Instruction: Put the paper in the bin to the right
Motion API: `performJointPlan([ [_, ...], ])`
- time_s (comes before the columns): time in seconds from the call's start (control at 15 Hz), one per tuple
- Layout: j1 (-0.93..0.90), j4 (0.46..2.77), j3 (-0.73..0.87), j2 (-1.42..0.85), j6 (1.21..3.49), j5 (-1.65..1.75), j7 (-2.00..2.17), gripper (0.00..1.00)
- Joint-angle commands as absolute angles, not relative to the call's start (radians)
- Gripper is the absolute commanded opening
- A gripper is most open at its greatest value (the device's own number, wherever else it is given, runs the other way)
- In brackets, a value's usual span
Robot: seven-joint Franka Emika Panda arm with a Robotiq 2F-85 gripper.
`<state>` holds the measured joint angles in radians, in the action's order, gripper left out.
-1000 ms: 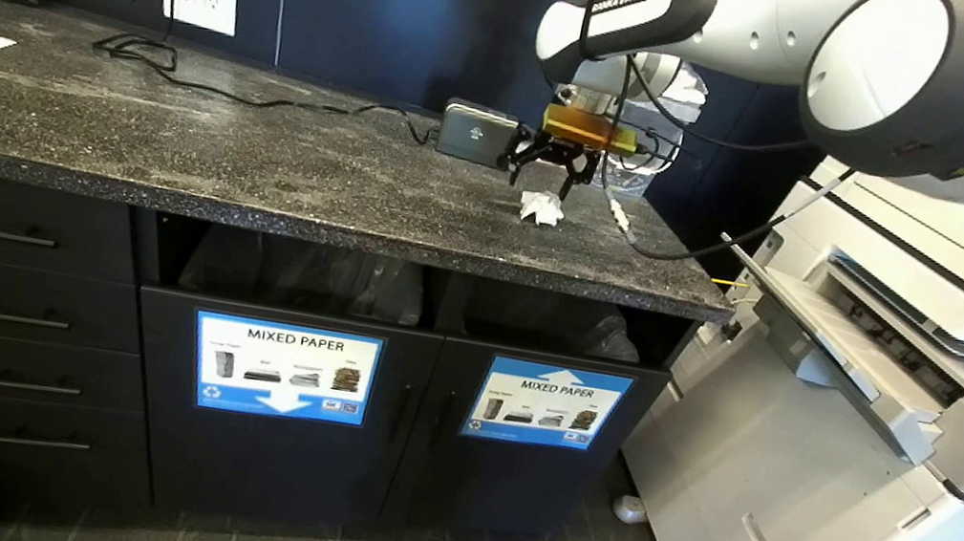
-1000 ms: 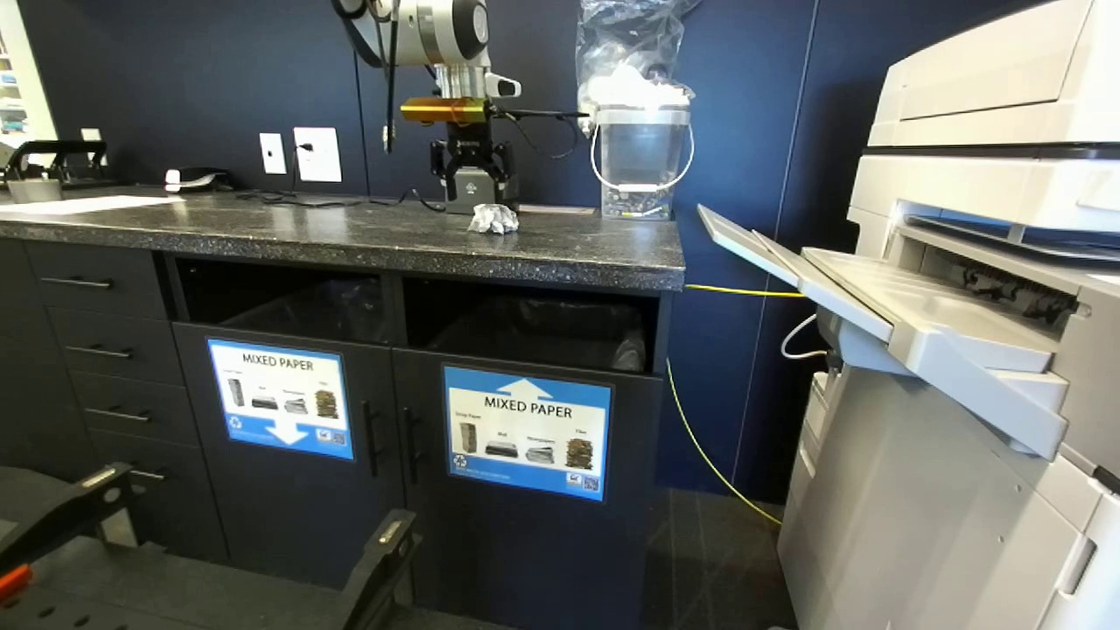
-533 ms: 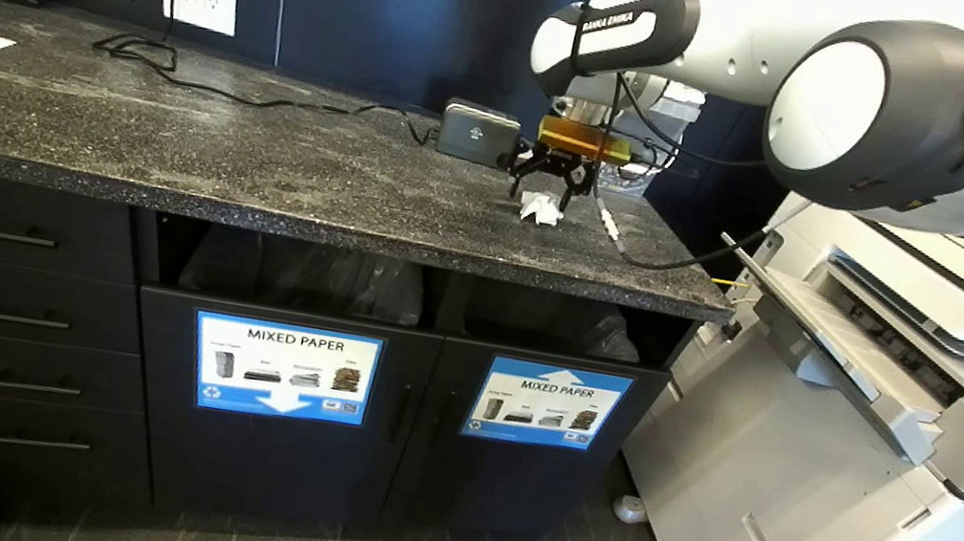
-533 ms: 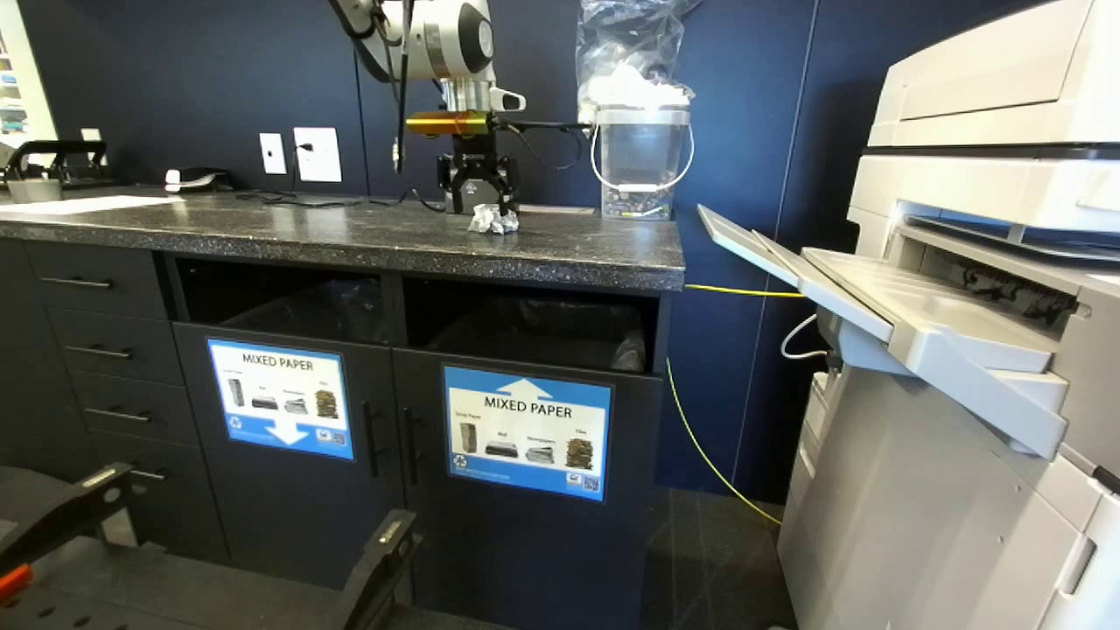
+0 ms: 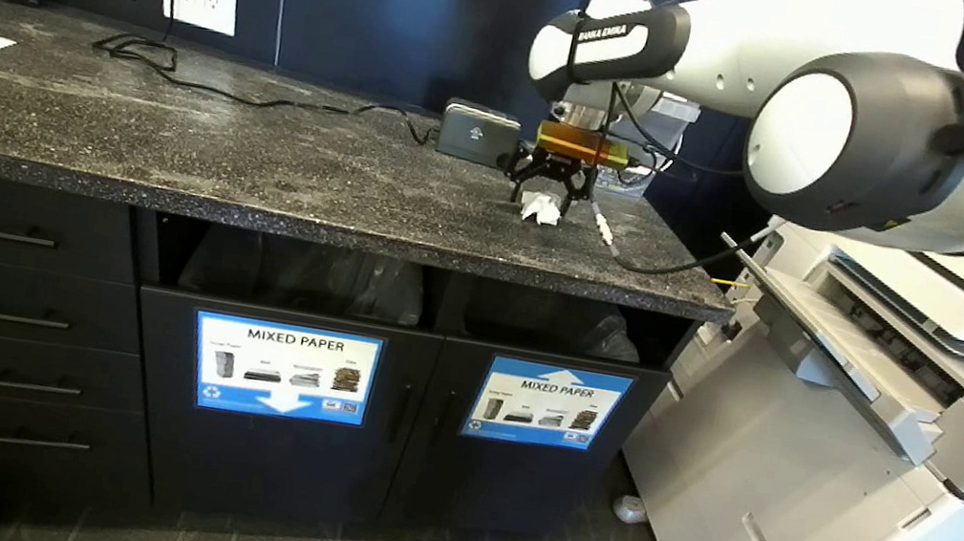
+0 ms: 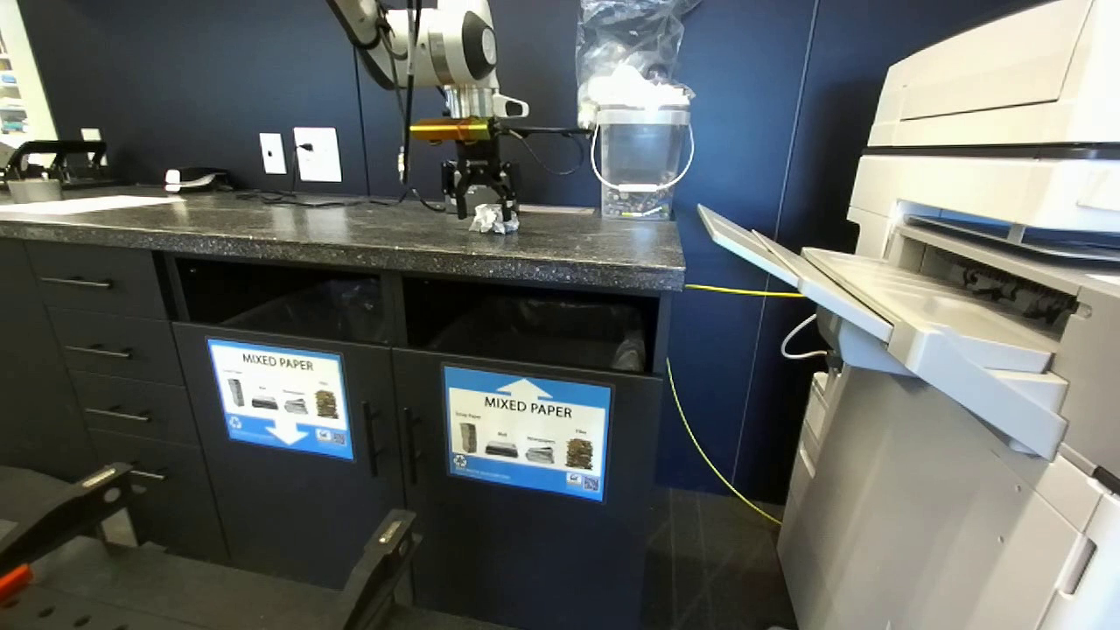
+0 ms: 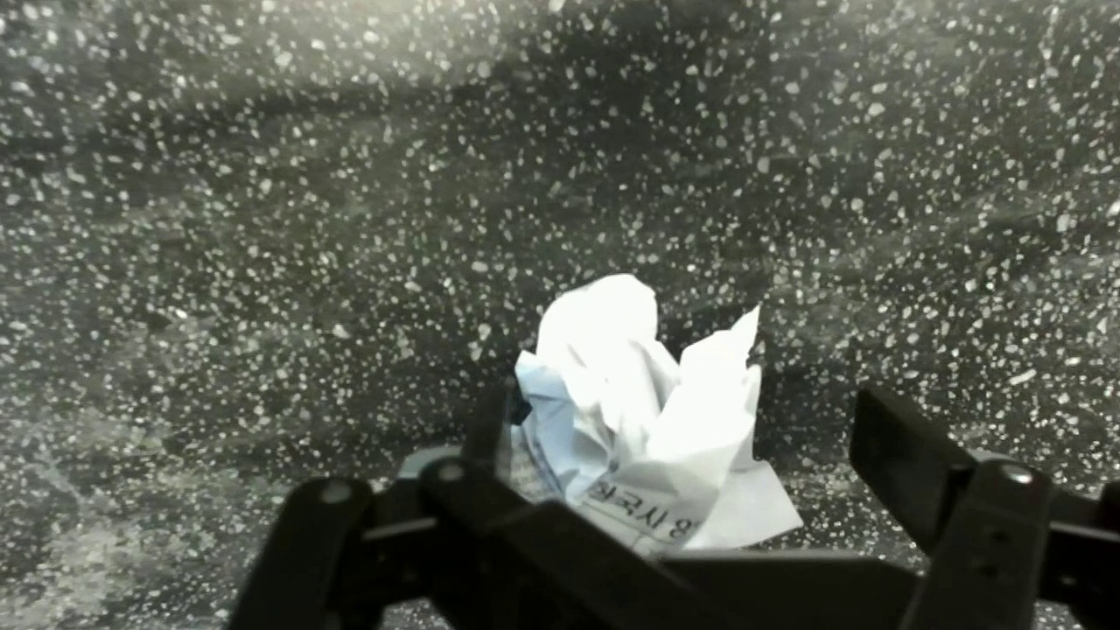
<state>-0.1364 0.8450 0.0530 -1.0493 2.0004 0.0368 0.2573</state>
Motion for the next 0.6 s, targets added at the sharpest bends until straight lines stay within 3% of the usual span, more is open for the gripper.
performJointPlan([
  [0.0, -0.139, 0.747, 0.062, -1.098, 1.955, 0.05, 0.279, 0.75],
  [0.13, -0.139, 0.733, 0.064, -1.107, 1.949, 0.051, 0.279, 0.68],
  [0.53, -0.14, 0.715, 0.077, -1.116, 1.94, 0.048, 0.281, 0.2],
])
